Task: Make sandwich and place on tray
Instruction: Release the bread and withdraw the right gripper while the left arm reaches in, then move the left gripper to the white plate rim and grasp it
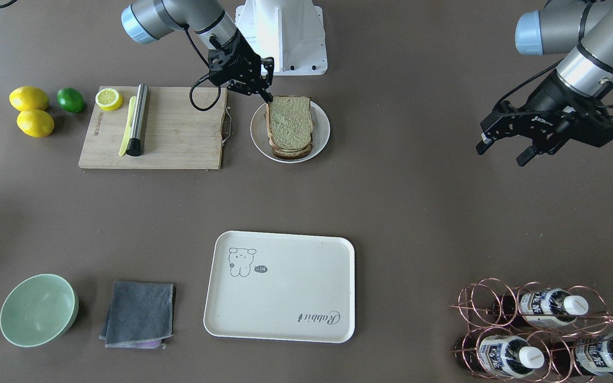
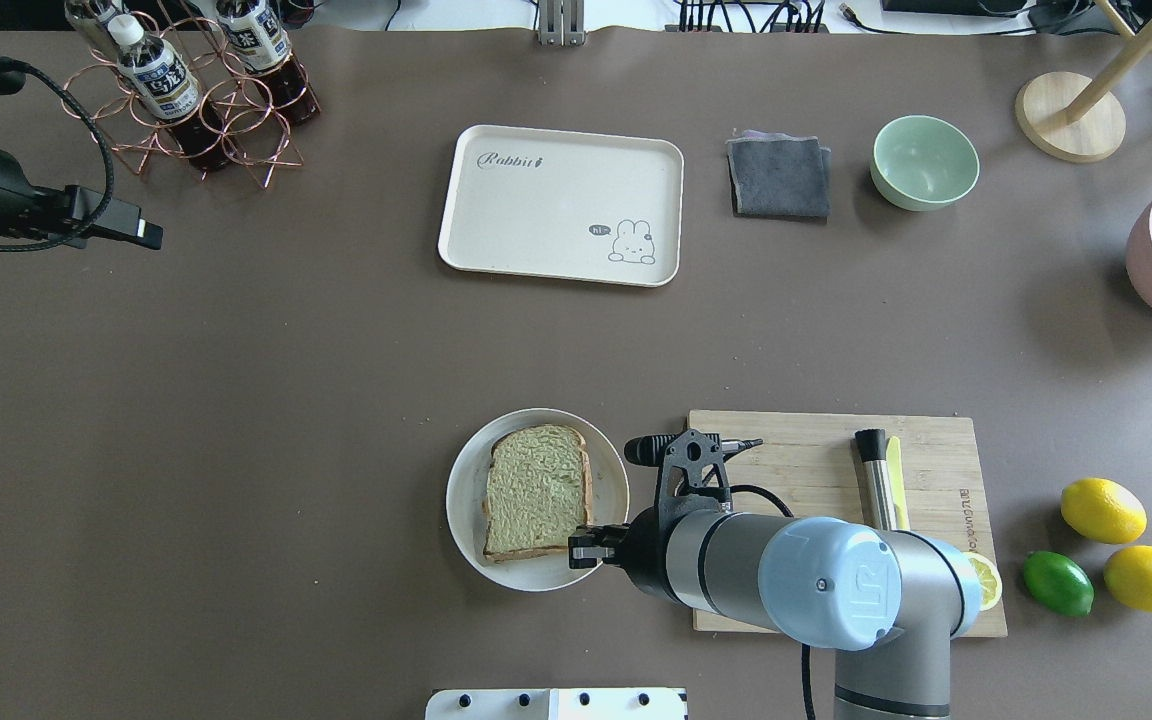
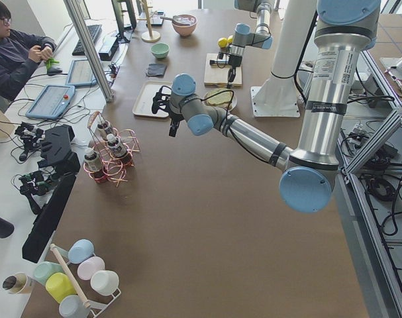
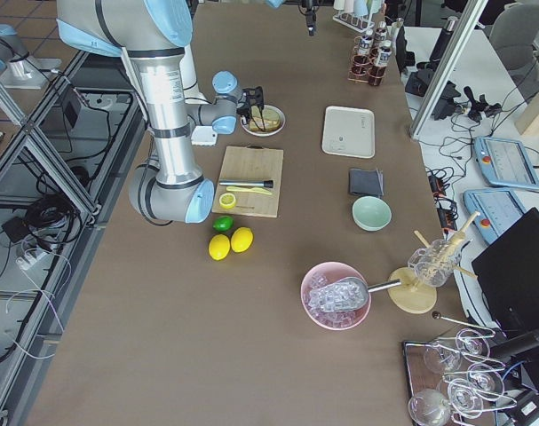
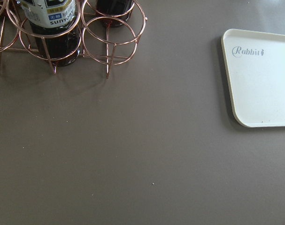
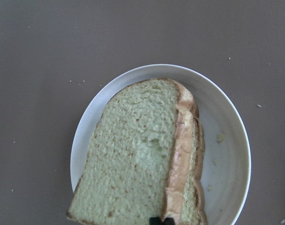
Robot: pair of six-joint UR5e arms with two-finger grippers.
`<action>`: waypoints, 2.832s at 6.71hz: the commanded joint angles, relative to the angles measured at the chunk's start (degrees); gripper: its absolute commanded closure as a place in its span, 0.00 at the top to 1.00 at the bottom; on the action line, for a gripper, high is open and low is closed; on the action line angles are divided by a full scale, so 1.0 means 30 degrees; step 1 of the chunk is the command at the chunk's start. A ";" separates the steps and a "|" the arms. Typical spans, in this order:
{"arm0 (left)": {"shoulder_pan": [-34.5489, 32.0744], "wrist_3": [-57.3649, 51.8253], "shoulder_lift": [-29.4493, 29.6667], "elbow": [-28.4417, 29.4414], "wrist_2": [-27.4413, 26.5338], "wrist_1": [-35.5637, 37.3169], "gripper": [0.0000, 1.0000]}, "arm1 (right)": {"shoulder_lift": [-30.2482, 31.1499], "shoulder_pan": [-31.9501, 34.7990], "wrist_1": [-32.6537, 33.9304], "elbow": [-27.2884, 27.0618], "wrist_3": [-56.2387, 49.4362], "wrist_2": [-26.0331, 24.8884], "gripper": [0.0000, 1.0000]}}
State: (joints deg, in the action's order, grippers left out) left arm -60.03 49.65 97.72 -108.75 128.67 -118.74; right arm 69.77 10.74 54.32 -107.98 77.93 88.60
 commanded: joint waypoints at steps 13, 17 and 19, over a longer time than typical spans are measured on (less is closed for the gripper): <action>0.6907 0.7518 0.2930 0.0096 -0.4307 0.0059 0.98 | 0.2960 2.2120 1.6102 0.1154 -2.6638 1.3087 1.00; 1.0939 0.8936 0.3140 0.0271 -0.6640 -0.0057 0.97 | 0.5658 2.5915 1.7225 0.1862 -3.0869 1.2801 1.00; 1.2505 1.0136 0.3491 0.0681 -0.7588 -0.0117 0.83 | 0.5748 2.6096 1.7256 0.2008 -3.0869 1.2771 1.00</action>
State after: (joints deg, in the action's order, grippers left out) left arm -24.97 78.64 107.63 -107.46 107.16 -119.02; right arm 86.80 88.58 105.96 -102.22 -14.52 126.93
